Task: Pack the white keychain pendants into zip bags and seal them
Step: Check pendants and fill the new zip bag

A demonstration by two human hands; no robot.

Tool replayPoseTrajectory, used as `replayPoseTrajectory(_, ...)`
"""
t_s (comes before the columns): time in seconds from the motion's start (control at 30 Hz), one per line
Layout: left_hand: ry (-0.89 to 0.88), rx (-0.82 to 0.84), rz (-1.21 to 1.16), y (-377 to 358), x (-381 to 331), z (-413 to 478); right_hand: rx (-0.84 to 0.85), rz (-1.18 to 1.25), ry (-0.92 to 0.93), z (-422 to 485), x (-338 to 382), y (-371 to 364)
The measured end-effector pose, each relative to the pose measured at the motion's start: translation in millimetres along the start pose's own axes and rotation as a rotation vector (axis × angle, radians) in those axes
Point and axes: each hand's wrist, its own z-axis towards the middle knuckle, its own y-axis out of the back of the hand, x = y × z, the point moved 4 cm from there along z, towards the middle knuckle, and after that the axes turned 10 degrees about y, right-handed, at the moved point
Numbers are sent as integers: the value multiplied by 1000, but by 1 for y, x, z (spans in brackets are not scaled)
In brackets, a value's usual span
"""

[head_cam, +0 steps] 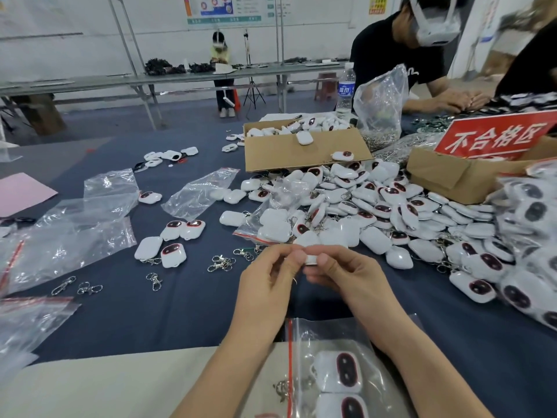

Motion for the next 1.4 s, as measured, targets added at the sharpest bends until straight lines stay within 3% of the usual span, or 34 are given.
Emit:
replayPoseTrajectory(0.33,69,168,-98,-3,9,5,-69,-44,-26,1,-5,9)
replayPoseTrajectory(0.73,179,169,-188,-3,18,10,-96,-111,-96,2,-9,10)
replayPoseTrajectory(0.87,173,205,-103,-7,16,7,-109,-173,-72,2,-5,7)
replayPoseTrajectory(1.07,136,231,18,-11,12,2,-72,-452,-15,1,-5,4)
replayPoseTrajectory(1.4,147,191,3,-12,14,2,-121,-448,52,3,-7,4)
